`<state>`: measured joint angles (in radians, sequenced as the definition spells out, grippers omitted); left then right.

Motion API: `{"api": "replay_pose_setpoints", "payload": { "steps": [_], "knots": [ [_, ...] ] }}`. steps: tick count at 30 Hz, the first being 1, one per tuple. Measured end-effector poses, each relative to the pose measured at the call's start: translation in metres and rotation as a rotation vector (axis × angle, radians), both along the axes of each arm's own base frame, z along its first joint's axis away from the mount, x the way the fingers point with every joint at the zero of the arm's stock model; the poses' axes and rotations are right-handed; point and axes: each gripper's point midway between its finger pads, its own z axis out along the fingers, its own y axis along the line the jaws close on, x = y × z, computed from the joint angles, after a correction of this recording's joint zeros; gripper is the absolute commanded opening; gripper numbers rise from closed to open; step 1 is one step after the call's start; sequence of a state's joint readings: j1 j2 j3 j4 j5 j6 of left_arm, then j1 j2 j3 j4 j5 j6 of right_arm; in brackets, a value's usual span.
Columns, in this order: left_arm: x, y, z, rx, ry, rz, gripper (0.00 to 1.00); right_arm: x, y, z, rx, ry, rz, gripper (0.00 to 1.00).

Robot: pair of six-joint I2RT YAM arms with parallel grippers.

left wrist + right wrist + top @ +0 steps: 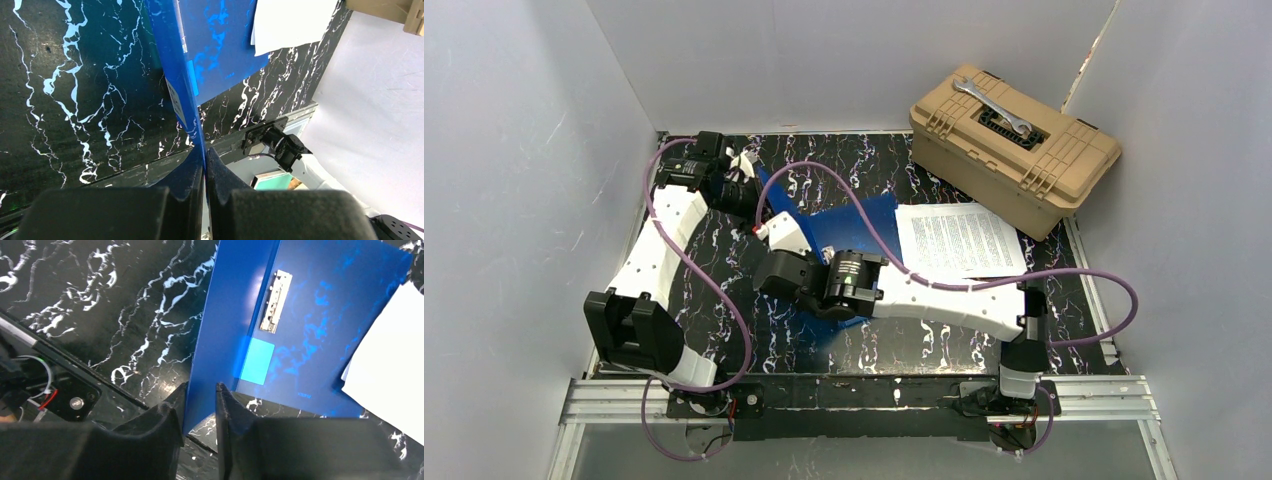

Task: Put the files into the folder

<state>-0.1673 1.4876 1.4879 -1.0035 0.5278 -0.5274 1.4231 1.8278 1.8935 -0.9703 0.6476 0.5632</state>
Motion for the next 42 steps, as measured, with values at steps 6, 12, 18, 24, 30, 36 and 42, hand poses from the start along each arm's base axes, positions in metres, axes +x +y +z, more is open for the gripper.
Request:
{"api": "replay_pose_setpoints", "payload": {
  "steps": [6,12,18,24,30,36,42],
  "knots": [
    [0.0,0.004,-0.008,0.032,0.008,-0.02,0.0,-0.009,-0.003,0.034,0.146,0.0,0.06,0.76],
    [0.005,0.002,-0.007,0.025,-0.02,-0.052,0.0,-0.016,-0.035,0.086,0.319,-0.027,0.078,0.88],
    [0.013,-0.007,0.0,-0.031,-0.075,-0.088,0.0,-0.012,-0.079,0.084,0.337,-0.064,0.017,0.93],
    [0.023,-0.019,0.008,-0.118,-0.13,-0.119,0.0,-0.002,-0.105,0.043,0.221,-0.064,-0.072,0.99],
    [0.02,-0.024,-0.017,-0.201,-0.09,-0.116,0.0,0.018,-0.123,-0.004,0.151,0.017,-0.15,0.99],
    [0.014,-0.018,-0.032,-0.192,-0.067,-0.118,0.0,0.038,-0.138,-0.047,0.142,0.145,-0.223,0.99],
    [0.007,-0.002,-0.043,-0.075,-0.082,-0.12,0.03,0.049,-0.128,-0.068,0.188,0.247,-0.229,0.99]
  ]
}}
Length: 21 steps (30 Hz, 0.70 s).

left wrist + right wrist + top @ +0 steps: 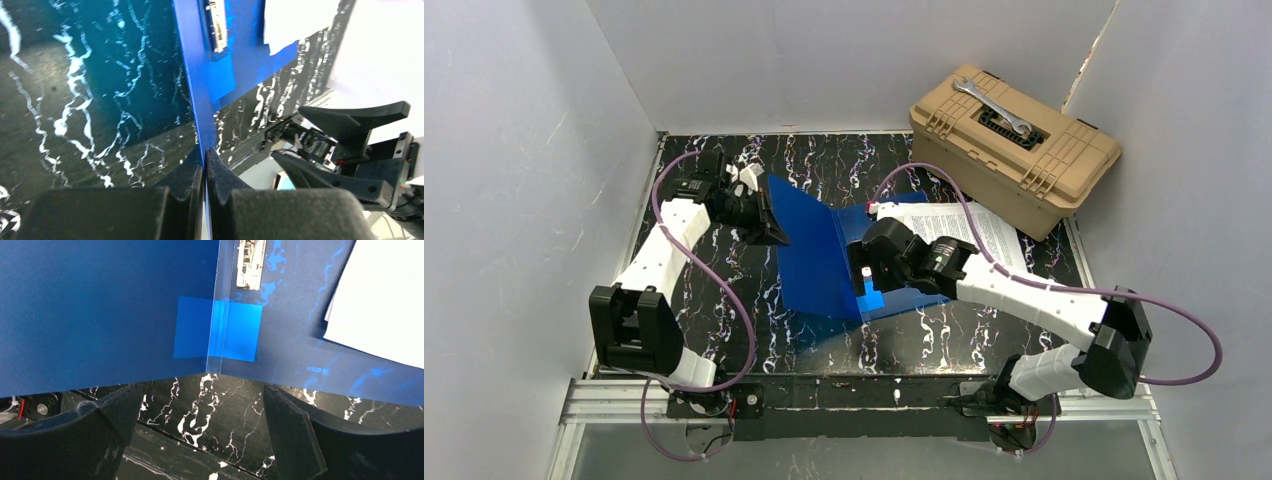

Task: Put the files into the folder

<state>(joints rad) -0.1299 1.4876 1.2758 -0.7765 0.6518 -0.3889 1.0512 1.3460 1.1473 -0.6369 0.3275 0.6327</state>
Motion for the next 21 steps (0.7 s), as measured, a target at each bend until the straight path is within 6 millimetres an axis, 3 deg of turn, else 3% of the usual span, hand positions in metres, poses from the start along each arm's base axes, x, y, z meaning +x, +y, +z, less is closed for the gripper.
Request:
{"api": "replay_pose_setpoints", "payload": {
  "steps": [5,13,17,21],
  "knots": [
    [-0.01,0.016,-0.014,0.1,0.017,0.02,0.16,0.009,0.008,-0.025,0.003,0.073,-0.002,0.99],
    [-0.025,0.044,-0.04,0.27,0.075,0.051,0.49,0.019,0.016,-0.064,-0.054,0.136,-0.008,0.99],
    [-0.031,0.059,-0.047,0.357,0.098,0.074,0.65,0.022,0.019,-0.084,-0.091,0.167,-0.008,0.99],
    [-0.035,0.073,-0.05,0.436,0.109,0.094,0.75,0.029,0.026,-0.094,-0.116,0.178,-0.002,0.99]
  ]
}}
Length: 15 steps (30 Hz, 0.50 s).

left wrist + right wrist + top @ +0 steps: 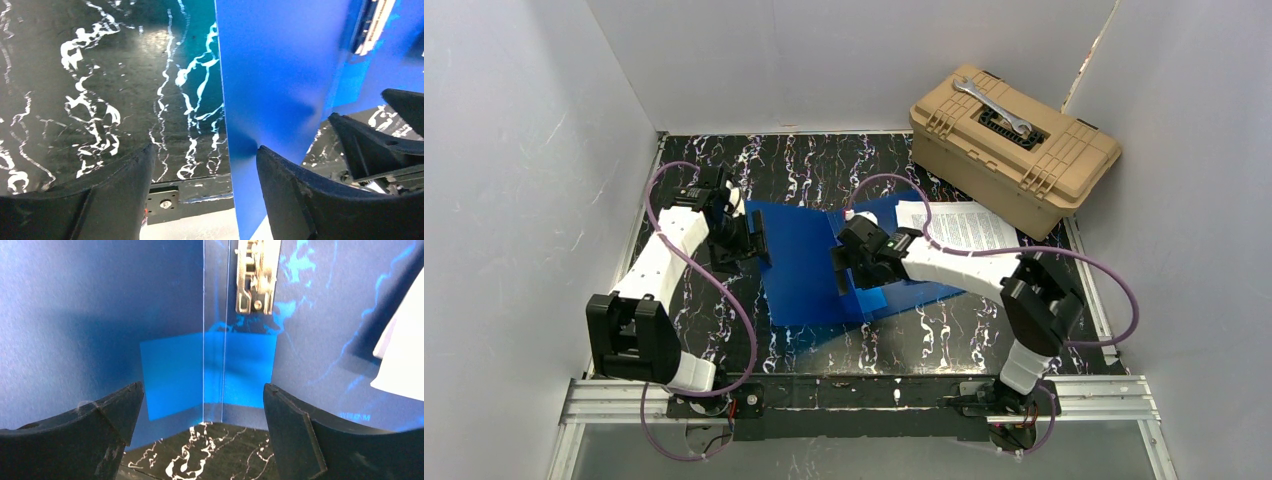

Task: Put the files into the folder

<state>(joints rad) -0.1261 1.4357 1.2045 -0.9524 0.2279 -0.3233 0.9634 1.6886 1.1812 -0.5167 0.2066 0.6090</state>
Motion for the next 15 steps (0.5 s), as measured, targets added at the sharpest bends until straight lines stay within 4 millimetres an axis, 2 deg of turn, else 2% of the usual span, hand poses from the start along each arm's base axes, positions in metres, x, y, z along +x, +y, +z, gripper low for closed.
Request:
{"api": "replay_pose_setpoints", "payload": {
  "steps": [1,2,3,8,15],
  "knots": [
    [-0.001,0.004,-0.001,0.02,0.004,0.005,0.77,0.003,0.003,-0.001,-0.003,-0.002,0.004,0.99],
    [-0.003,0.007,-0.001,0.041,0.009,0.01,0.85,0.006,0.006,-0.002,-0.005,-0.004,0.007,0.99],
    [-0.005,0.011,-0.002,0.06,0.014,0.015,0.86,0.009,0.009,-0.002,-0.007,-0.007,0.011,0.99],
    [-0.011,0.023,-0.003,0.13,0.036,0.029,0.9,0.02,0.02,-0.011,-0.019,-0.012,0.025,0.99],
    [-0.01,0.031,0.015,0.164,-0.008,0.039,0.92,0.023,0.015,-0.035,-0.083,0.002,0.015,0.99]
  ]
}}
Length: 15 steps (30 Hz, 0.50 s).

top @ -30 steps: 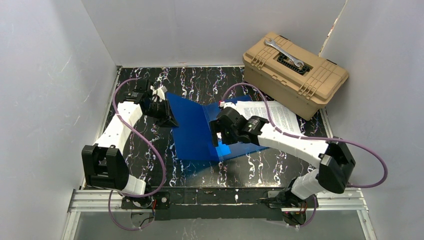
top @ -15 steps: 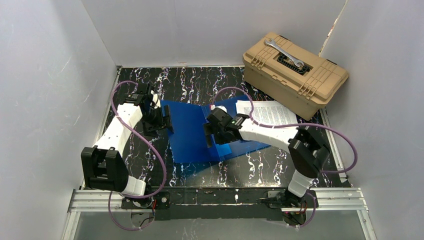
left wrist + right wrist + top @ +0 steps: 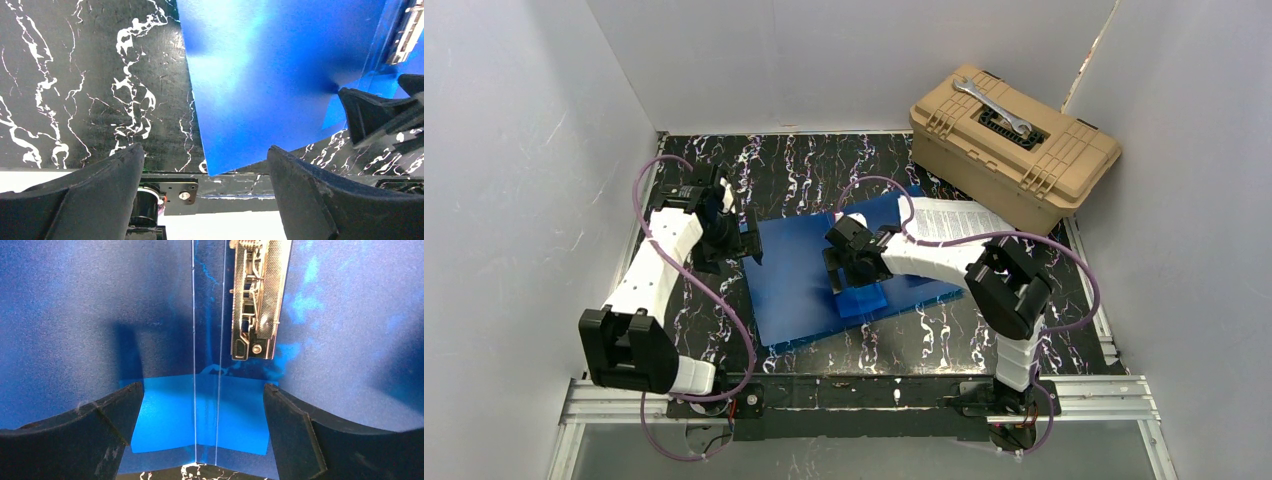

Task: Put the files into the folder

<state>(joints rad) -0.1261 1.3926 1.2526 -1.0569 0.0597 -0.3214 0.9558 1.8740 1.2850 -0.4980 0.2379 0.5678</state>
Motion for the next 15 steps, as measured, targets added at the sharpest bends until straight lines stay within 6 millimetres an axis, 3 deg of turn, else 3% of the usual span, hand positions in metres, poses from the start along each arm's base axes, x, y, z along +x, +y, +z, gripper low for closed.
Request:
{"api": "replay_pose_setpoints", "payload": {
  "steps": [7,15],
  "knots": [
    [-0.002,-0.003,0.018,-0.023,-0.058,-0.001,0.94,0.003,-0.006,-0.009,-0.035,-0.013,-0.015,0.99],
    [-0.005,-0.01,0.021,-0.067,-0.053,-0.012,0.95,0.008,-0.013,-0.016,-0.046,-0.06,-0.036,0.99]
  ]
}}
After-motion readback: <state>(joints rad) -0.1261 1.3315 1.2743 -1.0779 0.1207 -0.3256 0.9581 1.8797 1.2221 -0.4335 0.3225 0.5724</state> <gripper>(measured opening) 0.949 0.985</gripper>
